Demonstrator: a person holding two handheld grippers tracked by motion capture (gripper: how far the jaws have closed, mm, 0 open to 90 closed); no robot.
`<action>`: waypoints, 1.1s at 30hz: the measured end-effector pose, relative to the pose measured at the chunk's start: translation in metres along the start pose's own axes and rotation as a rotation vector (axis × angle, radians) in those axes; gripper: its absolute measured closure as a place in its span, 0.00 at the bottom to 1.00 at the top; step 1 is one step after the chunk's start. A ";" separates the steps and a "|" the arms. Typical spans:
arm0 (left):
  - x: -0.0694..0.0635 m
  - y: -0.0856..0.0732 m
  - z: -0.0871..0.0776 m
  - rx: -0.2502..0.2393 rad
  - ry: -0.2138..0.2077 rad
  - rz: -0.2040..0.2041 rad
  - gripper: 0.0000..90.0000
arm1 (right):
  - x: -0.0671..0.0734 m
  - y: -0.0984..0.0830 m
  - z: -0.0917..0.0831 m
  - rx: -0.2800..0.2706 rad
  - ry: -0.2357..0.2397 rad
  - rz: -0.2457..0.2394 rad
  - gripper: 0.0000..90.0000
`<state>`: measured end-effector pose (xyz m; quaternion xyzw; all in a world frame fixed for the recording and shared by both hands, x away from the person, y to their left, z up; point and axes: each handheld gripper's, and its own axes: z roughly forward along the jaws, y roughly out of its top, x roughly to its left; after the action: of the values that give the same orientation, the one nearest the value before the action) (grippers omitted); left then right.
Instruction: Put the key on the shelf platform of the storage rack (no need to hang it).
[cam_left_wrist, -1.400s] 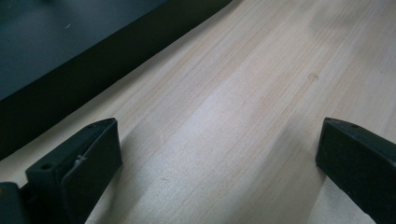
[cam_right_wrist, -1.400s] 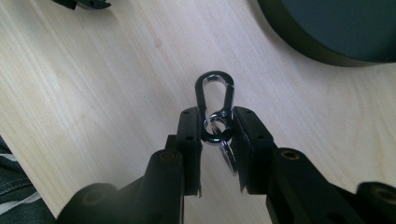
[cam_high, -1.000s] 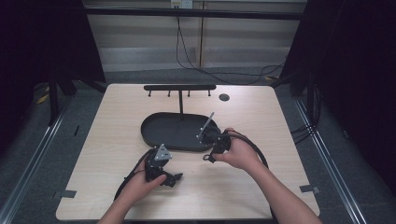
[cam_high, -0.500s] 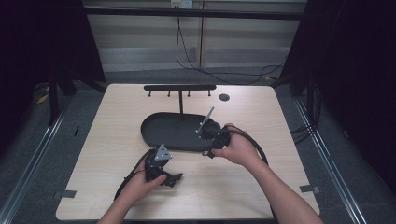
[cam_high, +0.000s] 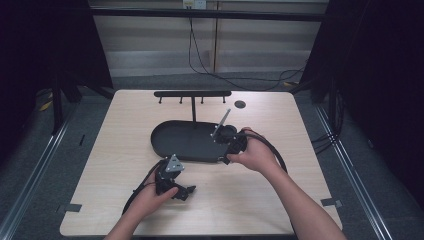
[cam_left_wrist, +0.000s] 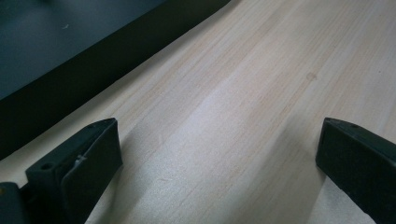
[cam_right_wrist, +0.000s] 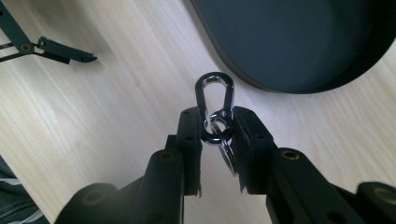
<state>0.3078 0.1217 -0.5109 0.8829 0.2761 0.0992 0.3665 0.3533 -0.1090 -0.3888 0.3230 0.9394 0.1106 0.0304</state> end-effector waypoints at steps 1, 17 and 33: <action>0.000 0.000 0.000 0.000 0.000 0.000 0.00 | 0.000 0.000 0.000 0.000 0.000 0.000 0.81; 0.000 0.000 0.000 0.000 -0.001 0.000 0.00 | -0.004 0.009 -0.004 -0.028 0.000 0.010 0.81; 0.000 0.000 0.000 0.003 -0.004 0.001 0.00 | -0.009 0.020 -0.005 -0.042 -0.025 0.017 0.81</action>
<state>0.3078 0.1218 -0.5107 0.8839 0.2749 0.0974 0.3657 0.3722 -0.1003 -0.3791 0.3316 0.9336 0.1267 0.0482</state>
